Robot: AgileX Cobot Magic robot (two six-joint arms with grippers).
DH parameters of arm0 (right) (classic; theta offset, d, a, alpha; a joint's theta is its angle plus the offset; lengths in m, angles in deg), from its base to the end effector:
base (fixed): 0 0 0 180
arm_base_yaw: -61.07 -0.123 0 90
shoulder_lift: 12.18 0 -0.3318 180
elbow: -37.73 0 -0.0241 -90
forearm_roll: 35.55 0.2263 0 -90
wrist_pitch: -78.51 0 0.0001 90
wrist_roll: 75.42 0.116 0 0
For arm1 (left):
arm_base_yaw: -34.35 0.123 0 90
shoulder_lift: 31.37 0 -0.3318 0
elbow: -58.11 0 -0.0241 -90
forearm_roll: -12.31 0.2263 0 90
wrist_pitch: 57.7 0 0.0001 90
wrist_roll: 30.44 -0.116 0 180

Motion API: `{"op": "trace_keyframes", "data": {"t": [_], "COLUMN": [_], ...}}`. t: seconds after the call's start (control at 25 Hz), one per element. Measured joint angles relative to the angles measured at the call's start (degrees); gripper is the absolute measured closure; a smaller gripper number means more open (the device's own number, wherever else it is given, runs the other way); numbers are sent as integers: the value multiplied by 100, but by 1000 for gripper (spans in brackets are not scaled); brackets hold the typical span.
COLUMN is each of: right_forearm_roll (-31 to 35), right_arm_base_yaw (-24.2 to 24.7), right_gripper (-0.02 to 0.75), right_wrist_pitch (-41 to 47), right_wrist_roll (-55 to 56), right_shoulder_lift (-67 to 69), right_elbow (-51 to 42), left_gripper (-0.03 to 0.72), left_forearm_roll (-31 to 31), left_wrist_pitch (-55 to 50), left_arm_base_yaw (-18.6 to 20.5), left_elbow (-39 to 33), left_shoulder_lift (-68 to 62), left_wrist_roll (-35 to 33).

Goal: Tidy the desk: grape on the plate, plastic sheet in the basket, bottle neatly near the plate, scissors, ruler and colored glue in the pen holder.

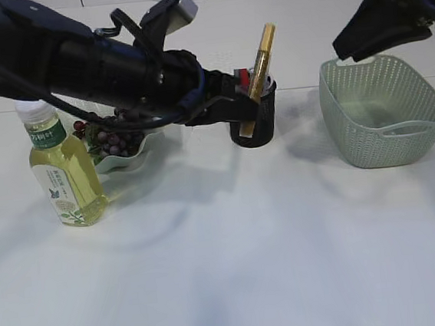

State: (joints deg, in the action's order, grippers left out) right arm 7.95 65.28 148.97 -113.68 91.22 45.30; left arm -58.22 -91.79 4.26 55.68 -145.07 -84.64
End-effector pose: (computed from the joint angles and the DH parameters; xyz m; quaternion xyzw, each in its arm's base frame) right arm 0.3395 0.0505 0.3639 -0.1922 0.9056 0.2968 0.2343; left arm 0.3359 -0.2656 0.2870 0.2485 0.8393 -0.3822 0.2962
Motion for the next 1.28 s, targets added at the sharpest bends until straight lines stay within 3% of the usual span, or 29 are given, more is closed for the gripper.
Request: {"op": "trace_keyframes", "data": {"t": [0.2,0.52,0.84,1.28], "right_forearm_roll": [797,1002,1513,1800], "right_arm_base_yaw": [0,0,0,-369], "right_gripper": [462,455,240,222], "right_wrist_pitch": [-10,-21,-42,-197], "right_wrist_roll": [-581,-394,-251,-241], "right_shoulder_lift": [0,0,0,0], "right_elbow": [0,0,0,0], "left_gripper": [634,634,634,634], "left_forearm_roll": [-216,-258,-346,-657], "left_wrist_pitch": [-264,-299,-175,-130], "left_arm_base_yaw": [9,9,43,75], "left_elbow": [-10,-10,-10,-10], "left_shoulder_lift": [290,572,582,582], "left_wrist_roll": [-88,-121,-230,-448]}}
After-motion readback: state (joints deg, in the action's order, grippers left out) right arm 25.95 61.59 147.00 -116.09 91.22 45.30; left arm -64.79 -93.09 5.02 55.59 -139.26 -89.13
